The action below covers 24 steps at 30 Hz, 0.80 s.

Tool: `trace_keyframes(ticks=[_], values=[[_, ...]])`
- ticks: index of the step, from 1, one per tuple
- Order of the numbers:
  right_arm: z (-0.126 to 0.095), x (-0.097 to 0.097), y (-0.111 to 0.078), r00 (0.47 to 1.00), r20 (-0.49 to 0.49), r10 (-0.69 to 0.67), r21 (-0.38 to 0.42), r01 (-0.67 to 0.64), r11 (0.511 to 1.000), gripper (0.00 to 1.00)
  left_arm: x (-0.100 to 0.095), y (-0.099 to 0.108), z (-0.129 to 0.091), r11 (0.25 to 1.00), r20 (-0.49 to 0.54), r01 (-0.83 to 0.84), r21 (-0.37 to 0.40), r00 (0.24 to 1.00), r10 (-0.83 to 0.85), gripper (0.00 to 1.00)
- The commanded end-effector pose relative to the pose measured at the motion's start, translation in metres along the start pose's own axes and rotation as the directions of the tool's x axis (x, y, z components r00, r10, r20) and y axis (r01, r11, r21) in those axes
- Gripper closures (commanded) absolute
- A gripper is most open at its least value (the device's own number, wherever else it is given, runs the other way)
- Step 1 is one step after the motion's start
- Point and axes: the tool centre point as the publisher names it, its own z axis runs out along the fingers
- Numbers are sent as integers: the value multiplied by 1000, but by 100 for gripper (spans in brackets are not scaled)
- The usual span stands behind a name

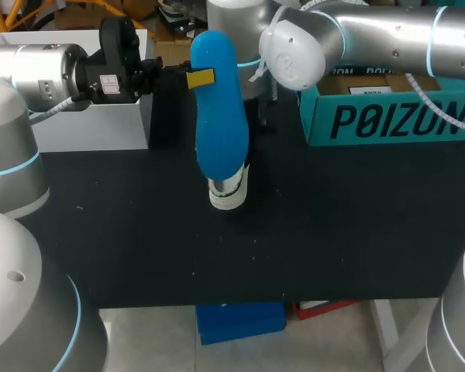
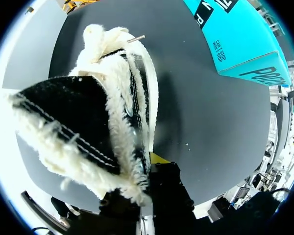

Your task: Take the shoe out of the shoebox, open the shoe tongue, remove and reinsert the insole, then place the shoe into the shoebox

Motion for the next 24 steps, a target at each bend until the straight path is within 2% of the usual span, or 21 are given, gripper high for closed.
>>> trace_keyframes(ticks=[1, 7, 10, 11, 12, 13, 18, 21, 24], values=[[10, 3, -2, 1000, -3, -8, 4, 8, 1000, 100, 0, 2, 1, 1000, 4, -2, 2, 1000, 2, 100], [22, 5, -6, 1000, -11, -14, 4, 14, 1000, 100, 0, 2, 1, 1000, 4, -2, 2, 1000, 2, 100], [28, 4, -7, 1000, 2, 1, -28, -1, 1000, 100, 0, 2, 1, 1000, 4, -2, 2, 1000, 2, 100], [30, 2, -8, 1000, -2, 11, -30, -11, 999, 69, 0, 2, 1, 1000, 4, -2, 2, 1000, 2, 100], [32, 0, -8, 1000, -1, 21, -36, -21, 999, 51, 0, 2, 1, 1000, 4, -2, 2, 1000, 2, 100], [33, -1, -8, 1000, 1, 31, -42, -31, 999, 0, 0, 2, 1, 1000, 4, -2, 2, 1000, 2, 100], [33, -8, -10, 999, 1, 45, -46, -44, 998, 0, 0, 2, 1, 1000, 4, -2, 2, 1000, 2, 100], [26, -11, -12, 999, -1, 45, -48, -45, 998, 0, 0, 2, 1, 1000, 4, -2, 2, 1000, 2, 100], [17, -16, -13, 998, -44, 53, -48, -55, 997, 0, 0, 2, 1, 1000, 4, -2, 2, 1000, 2, 100]])
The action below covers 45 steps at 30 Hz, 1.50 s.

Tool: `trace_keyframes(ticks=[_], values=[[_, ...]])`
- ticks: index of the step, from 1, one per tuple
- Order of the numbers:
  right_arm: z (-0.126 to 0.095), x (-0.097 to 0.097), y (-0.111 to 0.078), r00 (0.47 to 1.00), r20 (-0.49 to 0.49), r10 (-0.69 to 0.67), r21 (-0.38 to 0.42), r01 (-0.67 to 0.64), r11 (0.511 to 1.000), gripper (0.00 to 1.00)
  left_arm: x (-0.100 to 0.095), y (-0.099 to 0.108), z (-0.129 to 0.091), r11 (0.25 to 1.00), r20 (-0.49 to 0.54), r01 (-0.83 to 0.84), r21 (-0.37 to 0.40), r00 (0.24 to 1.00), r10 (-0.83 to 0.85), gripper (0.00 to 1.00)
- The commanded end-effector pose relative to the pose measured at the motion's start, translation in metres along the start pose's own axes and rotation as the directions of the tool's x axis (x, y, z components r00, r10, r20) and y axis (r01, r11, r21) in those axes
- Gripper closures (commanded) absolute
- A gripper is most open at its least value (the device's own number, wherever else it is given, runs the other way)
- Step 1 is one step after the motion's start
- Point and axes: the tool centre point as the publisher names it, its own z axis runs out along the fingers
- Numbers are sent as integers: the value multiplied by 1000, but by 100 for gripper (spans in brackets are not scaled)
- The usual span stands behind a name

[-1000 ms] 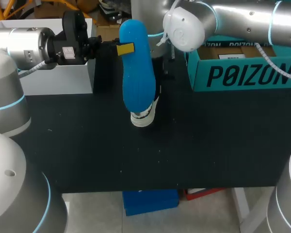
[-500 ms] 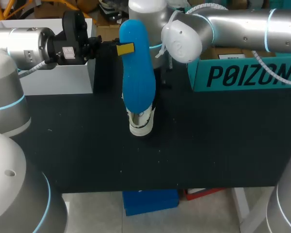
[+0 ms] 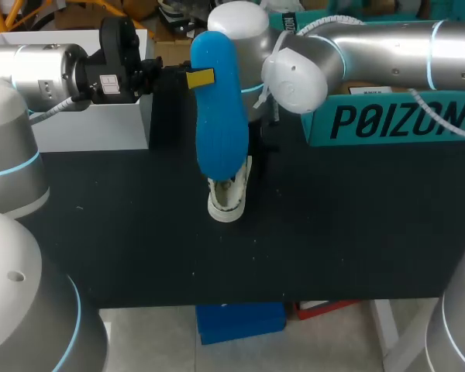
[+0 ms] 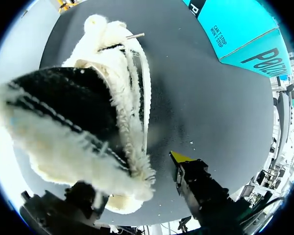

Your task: Take the shoe out of the shoebox, open the shoe tongue, remove and reinsert the insole, then place the shoe into the shoebox

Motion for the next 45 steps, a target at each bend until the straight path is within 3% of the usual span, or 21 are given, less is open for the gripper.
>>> trace_keyframes(ticks=[1, 8, 18, 23, 27, 45], values=[[-16, -12, -4, 998, -62, 7, -5, -7, 1000, 0, 0, 2, 1, 1000, 4, -2, 2, 1000, 2, 100], [-43, -21, -6, 983, -186, 9, 1, -9, 1000, 0, 0, 2, 1, 1000, 4, -2, 2, 1000, 2, 100], [-85, -31, -3, 914, -407, 2, -10, -7, 1000, 0, 0, 2, 1, 1000, 4, -2, 2, 1000, 2, 100], [-104, -33, -2, 811, -585, -16, 12, 29, 1000, 0, 0, 2, 1, 1000, 4, -2, 2, 1000, 2, 100], [-119, -34, -2, 707, -703, -78, -40, 69, 997, 0, 0, 2, 1, 1000, 4, -2, 2, 1000, 2, 100], [-122, -34, -3, 701, -708, -89, -51, 75, 996, 0, 0, 2, 1, 1000, 4, -2, 2, 1000, 2, 100]])
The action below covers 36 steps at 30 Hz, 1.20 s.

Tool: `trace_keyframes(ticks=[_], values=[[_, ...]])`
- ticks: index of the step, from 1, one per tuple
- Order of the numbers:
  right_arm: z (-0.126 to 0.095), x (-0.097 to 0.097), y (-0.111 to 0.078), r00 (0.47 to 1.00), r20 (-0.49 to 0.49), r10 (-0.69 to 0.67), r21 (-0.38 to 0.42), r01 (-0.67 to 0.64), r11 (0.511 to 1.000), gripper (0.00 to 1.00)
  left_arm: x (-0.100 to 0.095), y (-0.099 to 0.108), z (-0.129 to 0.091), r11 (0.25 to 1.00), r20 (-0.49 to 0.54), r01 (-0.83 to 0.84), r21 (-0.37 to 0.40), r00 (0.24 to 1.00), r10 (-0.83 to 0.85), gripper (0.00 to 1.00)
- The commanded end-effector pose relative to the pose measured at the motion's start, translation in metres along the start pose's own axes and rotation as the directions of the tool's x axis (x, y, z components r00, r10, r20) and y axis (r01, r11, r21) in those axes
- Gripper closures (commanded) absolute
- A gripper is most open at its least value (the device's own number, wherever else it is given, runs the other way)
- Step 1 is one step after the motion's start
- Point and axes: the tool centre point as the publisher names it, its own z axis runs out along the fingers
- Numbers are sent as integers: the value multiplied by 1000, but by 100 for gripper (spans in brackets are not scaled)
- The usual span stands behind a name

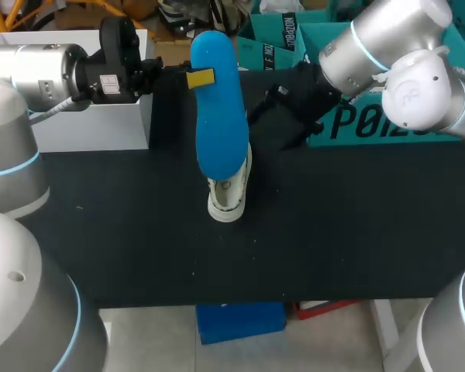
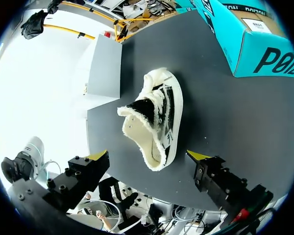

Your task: Take the shoe out of the shoebox, open the shoe tongue, remove and reinsert the insole, then place the shoe into the shoebox

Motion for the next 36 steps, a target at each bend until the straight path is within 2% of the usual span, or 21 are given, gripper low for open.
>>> trace_keyframes(ticks=[1, 4, 6, 8, 13, 16, 19, 21, 23, 24, 27, 32, 33, 35, 36], values=[[2, -3, -1, 998, -65, -1, -2, 1, 1000, 0, 0, 2, 1, 1000, 4, -2, 2, 1000, 2, 100], [2, -3, -1, 998, -65, -1, -2, 1, 1000, 0, 0, 2, 1, 1000, 4, -2, 2, 1000, 2, 100], [-4, -7, -3, 991, -131, 10, -16, -12, 1000, 0, 0, 2, 1, 1000, 4, -2, 2, 1000, 2, 100], [-9, -10, -3, 988, -157, 15, -28, -19, 999, 0, 0, 2, 1, 1000, 4, -2, 2, 1000, 2, 100], [-19, -12, -2, 956, -293, 16, -62, -36, 997, 0, 7, 6, 2, 990, 24, -139, -16, 990, 140, 100], [-24, -11, -1, 929, -370, 13, -76, -44, 996, 0, 11, 7, -2, 959, 64, -281, -38, 957, 283, 100], [-28, -8, -1, 906, -423, 5, -86, -45, 995, 0, 15, 11, -7, 902, 94, -425, -80, 897, 432, 100], [-30, -7, 0, 885, -466, 0, -91, -48, 995, 0, 15, 15, -10, 843, 107, -527, -109, 837, 537, 100], [-32, -6, 0, 867, -499, -6, -102, -51, 993, 0, 14, 21, -14, 787, 113, -609, -92, 779, 616, 100], [-33, -5, 0, 858, -513, -9, -103, -51, 993, 0, 13, 24, -16, 746, 122, -654, -122, 736, 665, 100], [-36, -1, 0, 835, -550, -15, -104, -50, 993, 0, 12, 33, -21, 665, 127, -740, -101, 653, 746, 100], [-43, 4, 2, 799, -600, -36, -122, -46, 992, 0, 17, 48, -23, 499, 95, -857, -128, 491, 866, 100], [-44, 5, 2, 793, -608, -40, -127, -47, 991, 0, 17, 51, -24, 496, 114, -860, -120, 484, 867, 100], [-45, 7, 2, 783, -620, -43, -130, -48, 990, 0, 19, 59, -23, 367, 91, -911, -187, 356, 930, 100], [-45, 7, 2, 783, -620, -43, -130, -48, 990, 0, 19, 62, -23, 364, 100, -912, -191, 351, 931, 100]])
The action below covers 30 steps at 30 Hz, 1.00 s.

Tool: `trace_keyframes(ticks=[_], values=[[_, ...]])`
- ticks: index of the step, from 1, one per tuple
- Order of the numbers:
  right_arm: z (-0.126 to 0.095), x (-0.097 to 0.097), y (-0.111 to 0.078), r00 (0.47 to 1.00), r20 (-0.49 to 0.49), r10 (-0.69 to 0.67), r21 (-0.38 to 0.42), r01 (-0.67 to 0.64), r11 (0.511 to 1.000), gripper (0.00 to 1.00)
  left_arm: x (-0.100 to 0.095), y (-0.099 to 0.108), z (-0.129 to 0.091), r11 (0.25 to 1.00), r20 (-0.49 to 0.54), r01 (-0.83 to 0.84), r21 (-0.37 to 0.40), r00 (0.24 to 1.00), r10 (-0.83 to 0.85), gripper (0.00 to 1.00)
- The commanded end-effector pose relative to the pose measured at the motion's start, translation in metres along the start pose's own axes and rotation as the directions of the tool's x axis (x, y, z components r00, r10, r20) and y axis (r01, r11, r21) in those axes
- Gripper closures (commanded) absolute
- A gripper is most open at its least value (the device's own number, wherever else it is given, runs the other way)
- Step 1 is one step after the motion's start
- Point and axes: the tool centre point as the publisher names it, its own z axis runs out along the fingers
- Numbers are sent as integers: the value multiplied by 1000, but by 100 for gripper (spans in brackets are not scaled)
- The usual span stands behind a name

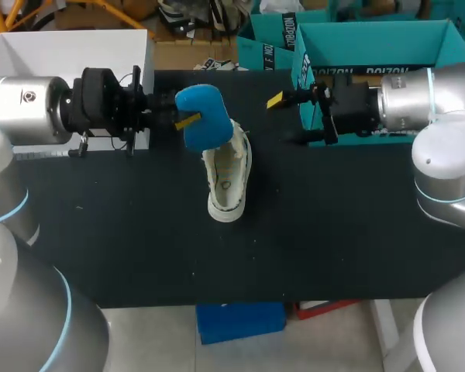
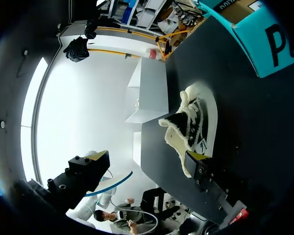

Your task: Take the shoe out of the shoebox, open the shoe tongue, remove and reinsert the insole, then place the shoe into the shoebox

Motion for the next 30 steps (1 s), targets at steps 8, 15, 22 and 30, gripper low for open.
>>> trace_keyframes(ticks=[8, 15, 22, 30], values=[[1, -3, -3, 994, -112, -2, -9, 1, 1000, 0, 35, 19, 0, 839, 81, -526, -138, 838, 539, 100], [1, -3, -3, 994, -112, -2, -9, 1, 1000, 0, 35, 19, 0, 839, 81, -526, -138, 838, 539, 100], [1, -3, -3, 994, -112, -2, -9, 1, 1000, 0, 35, 19, 0, 839, 81, -526, -138, 838, 539, 100], [0, -3, -4, 994, -111, -3, -9, 2, 1000, 0, 62, 31, -7, 705, 49, -690, -163, 708, 704, 100]])
